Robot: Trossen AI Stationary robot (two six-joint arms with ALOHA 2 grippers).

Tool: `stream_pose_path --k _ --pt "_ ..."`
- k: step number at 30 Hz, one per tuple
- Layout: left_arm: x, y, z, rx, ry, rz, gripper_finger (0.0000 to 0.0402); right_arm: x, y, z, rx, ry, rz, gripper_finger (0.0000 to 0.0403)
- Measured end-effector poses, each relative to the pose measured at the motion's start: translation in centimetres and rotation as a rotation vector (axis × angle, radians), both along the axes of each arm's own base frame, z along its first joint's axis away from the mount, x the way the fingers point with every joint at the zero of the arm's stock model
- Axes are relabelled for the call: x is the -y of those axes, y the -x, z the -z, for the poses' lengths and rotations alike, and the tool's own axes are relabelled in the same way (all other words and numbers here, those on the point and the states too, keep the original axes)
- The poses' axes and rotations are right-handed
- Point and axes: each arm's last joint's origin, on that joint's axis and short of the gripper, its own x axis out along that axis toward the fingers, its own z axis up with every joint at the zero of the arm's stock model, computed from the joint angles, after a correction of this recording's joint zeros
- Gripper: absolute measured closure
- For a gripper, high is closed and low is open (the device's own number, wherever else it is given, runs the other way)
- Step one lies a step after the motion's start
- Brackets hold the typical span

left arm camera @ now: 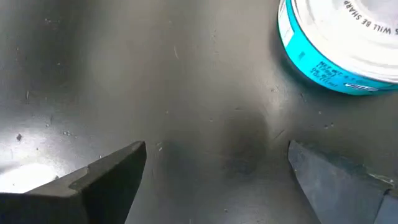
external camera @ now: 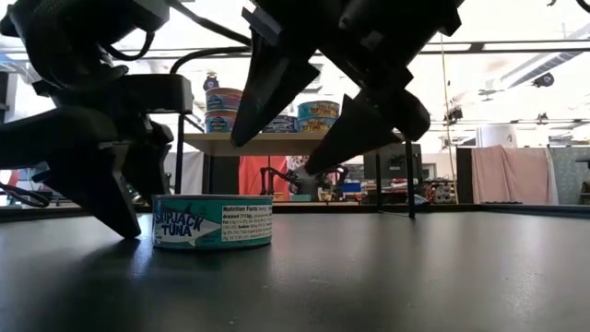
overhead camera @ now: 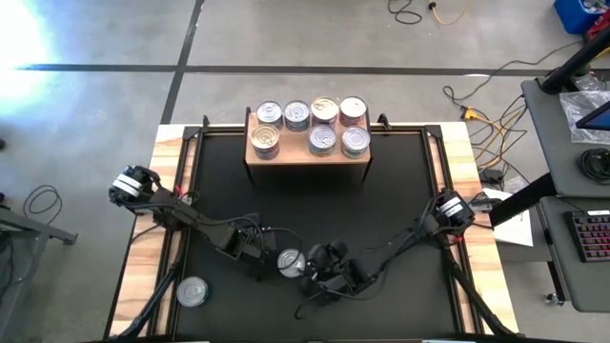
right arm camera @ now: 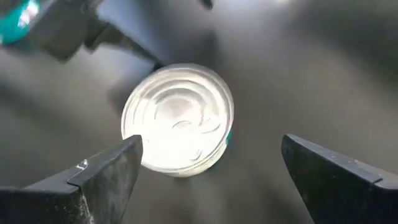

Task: Stack canned seafood by type on shelf
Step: Put the green-blue tuna can on the shelf

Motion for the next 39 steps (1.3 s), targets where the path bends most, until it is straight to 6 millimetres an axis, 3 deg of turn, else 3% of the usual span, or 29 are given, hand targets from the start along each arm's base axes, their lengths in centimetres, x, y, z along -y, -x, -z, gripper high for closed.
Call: stream_pose_path --k 2,6,10,18,23,29,35,39 --pt "0.2 0.1 0.0 0.002 0.001 0.006 0.0019 0.1 -0.1 -0.1 -0.023 -0.025 -0.040 0.0028" --pt "0.3 -0.1 0.0 0.012 0.022 0.022 0.0019 -0.8 -0.6 -1.1 -0.128 -0.116 -0.330 0.0028" --pt "0.5 -0.3 0.2 0.037 0.045 0.026 0.0019 -1.7 -0.5 -1.8 -0.162 -0.164 -0.479 0.0022" --pt "0.9 -0.3 0.3 0.040 0.083 0.013 0.0019 -1.5 -0.6 -2.3 -0.181 -0.161 -0.454 0.0004" --pt "1.8 -0.5 0.2 0.078 0.134 0.048 0.0019 -1.4 -0.5 -2.5 -0.182 -0.065 -0.450 0.0003" --pt "2.9 -0.8 0.8 0.123 0.098 0.109 0.0019 -1.1 -1.1 0.2 -0.191 0.180 -0.334 0.0003" --pt "2.9 -0.9 1.3 0.113 0.060 0.136 0.0019 -2.0 -2.0 3.5 -0.166 0.163 -0.328 0.0003" --pt "2.6 -0.4 0.7 0.078 0.052 0.134 0.0019 -2.5 -1.7 4.3 -0.174 0.135 -0.298 0.0003"
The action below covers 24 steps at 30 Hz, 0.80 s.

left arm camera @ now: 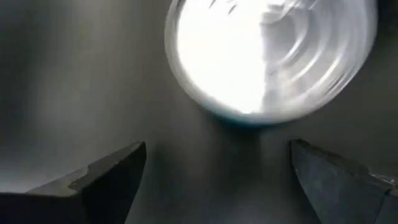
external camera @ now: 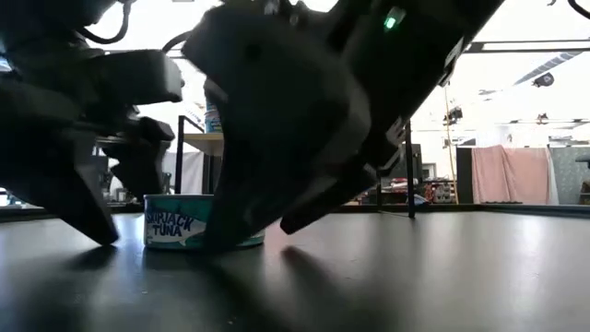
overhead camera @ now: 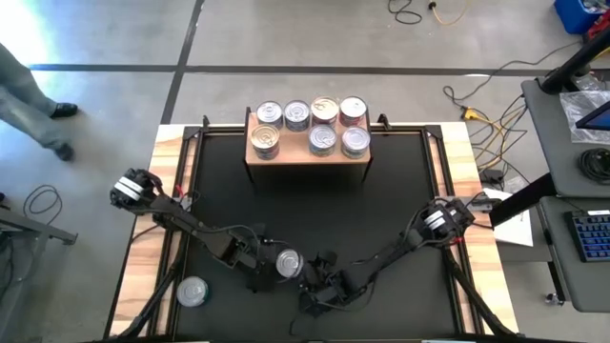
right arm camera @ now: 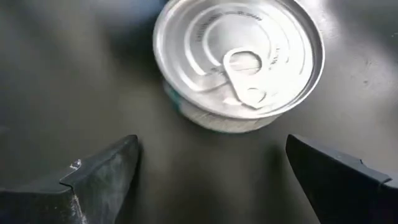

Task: Stack canned seafood by type on shelf
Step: Put the green-blue tuna can on the shelf

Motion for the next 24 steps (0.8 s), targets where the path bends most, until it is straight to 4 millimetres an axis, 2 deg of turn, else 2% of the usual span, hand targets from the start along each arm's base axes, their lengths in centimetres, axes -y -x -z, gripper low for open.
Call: stream_pose_path --k 5,8,15,19,24 --pt "-1.2 1.5 -1.2 -0.068 -0.118 0.019 0.0019 -0.7 0.3 -0.1 0.016 -0.026 0.012 0.0003" --pt "-2.5 1.5 -1.6 -0.050 -0.177 -0.010 0.0019 -0.7 0.3 -0.1 0.031 -0.052 0.051 0.0003" --pt "-5.2 0.3 0.1 -0.006 -0.126 -0.149 0.0019 -0.3 0.3 0.3 0.066 -0.021 0.144 0.0003" --pt "-5.1 -0.2 0.1 0.028 -0.105 -0.165 0.0020 0.8 0.0 0.4 0.050 0.027 0.161 0.0003" --pt "-3.8 -0.4 -0.4 0.035 -0.067 -0.123 0.0019 2.5 -0.3 0.0 0.014 0.052 0.193 0.0003"
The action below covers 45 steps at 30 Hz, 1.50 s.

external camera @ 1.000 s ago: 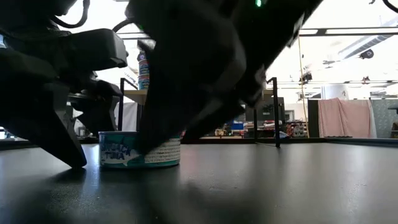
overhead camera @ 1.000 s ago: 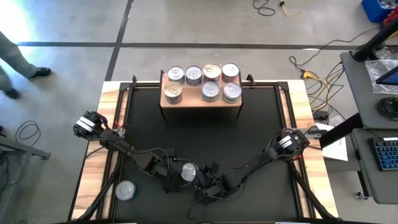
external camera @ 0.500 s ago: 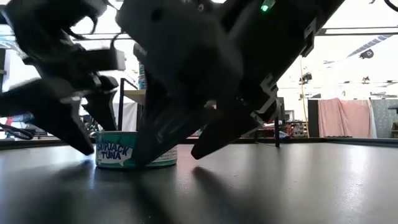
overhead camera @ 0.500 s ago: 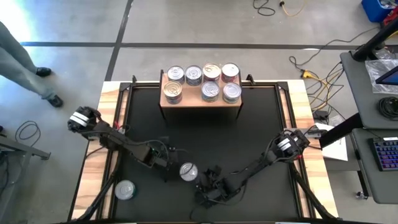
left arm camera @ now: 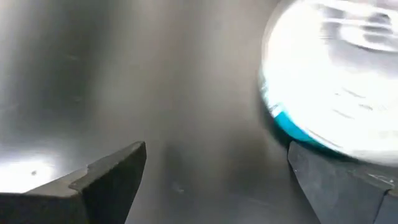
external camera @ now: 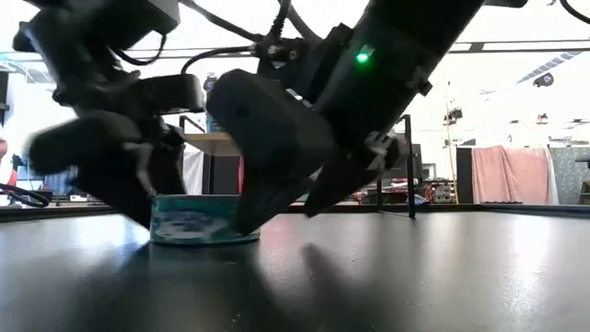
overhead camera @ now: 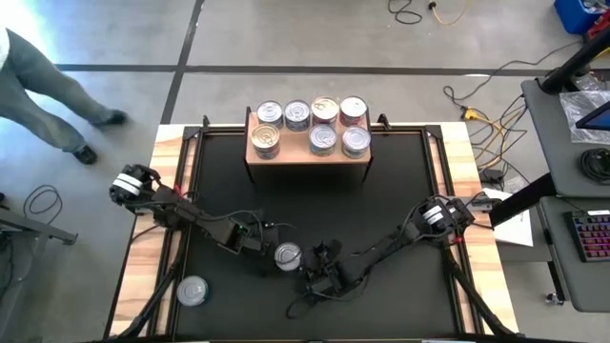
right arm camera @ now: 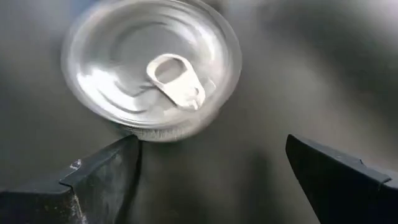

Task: Stack canned seafood by type on shelf
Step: Put the green-blue tuna can on the shelf

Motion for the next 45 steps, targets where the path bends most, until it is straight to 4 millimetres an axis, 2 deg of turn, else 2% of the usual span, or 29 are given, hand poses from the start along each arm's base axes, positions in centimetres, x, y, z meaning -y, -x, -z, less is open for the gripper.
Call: stream_pose_path --k 8,13,16,20,23,27,34,37,45 --pt "1.5 1.0 -0.2 -0.037 0.025 0.006 0.0019 1.6 1.8 -3.1 -0.149 0.085 -0.013 0.0003" --pt "1.3 1.7 -0.8 -0.011 0.025 -0.030 0.0019 0.6 2.0 -3.7 -0.136 0.054 -0.085 0.0003" --pt "0.8 1.8 -0.7 -0.004 -0.024 -0.035 0.0019 -0.9 1.8 -3.1 -0.059 0.004 -0.109 0.0003" --pt "0.2 1.2 0.1 0.058 -0.005 -0.066 0.0019 -2.6 0.7 -1.0 0.078 -0.045 -0.101 0.0003" --pt "0.2 0.9 1.0 0.127 0.040 -0.087 0.0019 -3.0 -0.3 0.9 0.154 -0.070 -0.088 0.0003" --pt "0.1 0.9 1.6 0.141 0.058 -0.122 0.0019 -2.2 -1.1 2.7 0.180 -0.063 -0.026 0.0003" --pt "0.5 0.9 1.7 0.148 0.075 -0.105 0.0019 0.7 -1.9 3.0 0.183 -0.022 0.100 0.0003" --pt "1.0 0.1 1.7 0.144 0.084 -0.047 0.0020 1.9 -2.3 3.1 0.161 0.009 0.104 0.0002" --pt "2.6 -2.7 2.4 0.086 0.064 0.089 0.0020 3.2 -2.8 3.1 0.142 0.062 0.090 0.0003"
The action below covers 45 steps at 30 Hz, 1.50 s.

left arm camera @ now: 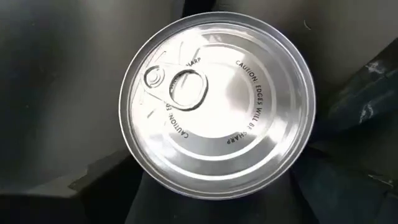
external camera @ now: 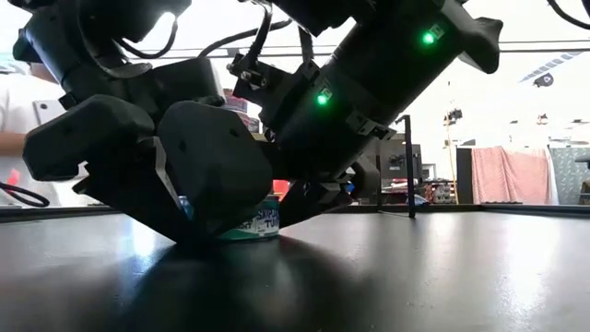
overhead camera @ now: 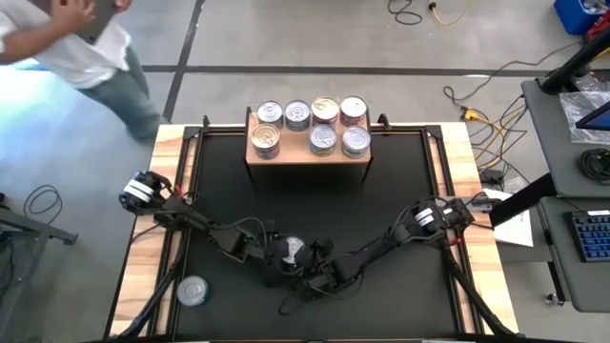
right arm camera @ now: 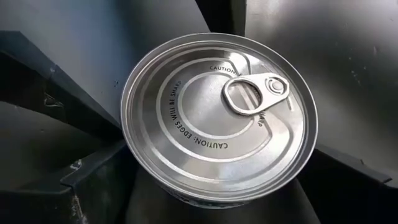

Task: Stack canned seafood by type on shelf
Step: Put the green-blue tuna can on the shelf

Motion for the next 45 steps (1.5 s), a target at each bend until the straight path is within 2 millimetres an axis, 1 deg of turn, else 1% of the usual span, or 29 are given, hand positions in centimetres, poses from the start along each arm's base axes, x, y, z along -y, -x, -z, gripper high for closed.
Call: stream_pose_path --k 4,6,8,12,16,20,23,27,29,32,34,36,41,45 --pt "0.1 -0.1 -0.4 -0.010 -0.016 0.007 0.0020 0.0 0.0 0.0 -0.009 0.008 -0.010 0.0003" --pt "0.1 0.2 -1.2 0.002 -0.001 0.013 0.0019 -0.1 0.1 0.1 -0.009 -0.017 -0.009 0.0003" --pt "-0.1 0.9 -1.9 0.003 0.006 0.018 0.0019 -0.1 0.0 0.1 0.011 -0.039 -0.001 0.0003" --pt "-0.9 3.0 -3.5 0.019 0.077 0.056 0.0019 0.0 0.0 0.2 0.033 -0.066 0.028 0.0003" --pt "-2.1 5.3 -3.1 -0.039 0.069 0.058 0.0019 0.7 -0.3 -0.1 0.035 -0.113 0.037 0.0003" --pt "-3.3 6.8 -2.0 -0.073 0.060 0.006 0.0019 1.2 -0.5 -0.2 0.012 -0.093 0.015 0.0003" --pt "-3.7 7.3 -1.4 -0.058 0.072 -0.022 0.0019 1.5 -0.6 -0.1 -0.005 -0.083 0.000 0.0003" --pt "-4.0 7.6 -0.8 -0.024 0.097 -0.045 0.0019 1.4 -0.7 -0.2 -0.019 -0.046 -0.043 0.0003" --pt "-4.1 7.7 -0.6 0.012 0.091 -0.063 0.0019 1.1 -0.8 -0.3 -0.035 0.021 -0.096 0.0003" --pt "-4.5 7.7 -0.4 0.049 -0.007 -0.114 0.0019 0.8 -0.9 -0.3 -0.044 0.096 -0.141 0.0003" --pt "-5.0 7.9 -0.3 0.050 -0.105 -0.169 0.0019 0.8 -1.0 -0.3 -0.041 0.087 -0.159 0.0003" --pt "-5.5 7.9 -0.2 0.036 -0.145 -0.199 0.0019 0.8 -1.0 -0.3 -0.042 0.081 -0.166 0.0003" --pt "-6.4 7.7 -0.1 0.022 -0.145 -0.233 0.0019 0.6 -1.0 -0.3 -0.049 0.082 -0.184 0.0003" --pt "-6.4 7.4 -0.2 0.064 -0.127 -0.243 0.0020 0.5 -1.0 -0.3 -0.042 0.064 -0.184 0.0003"
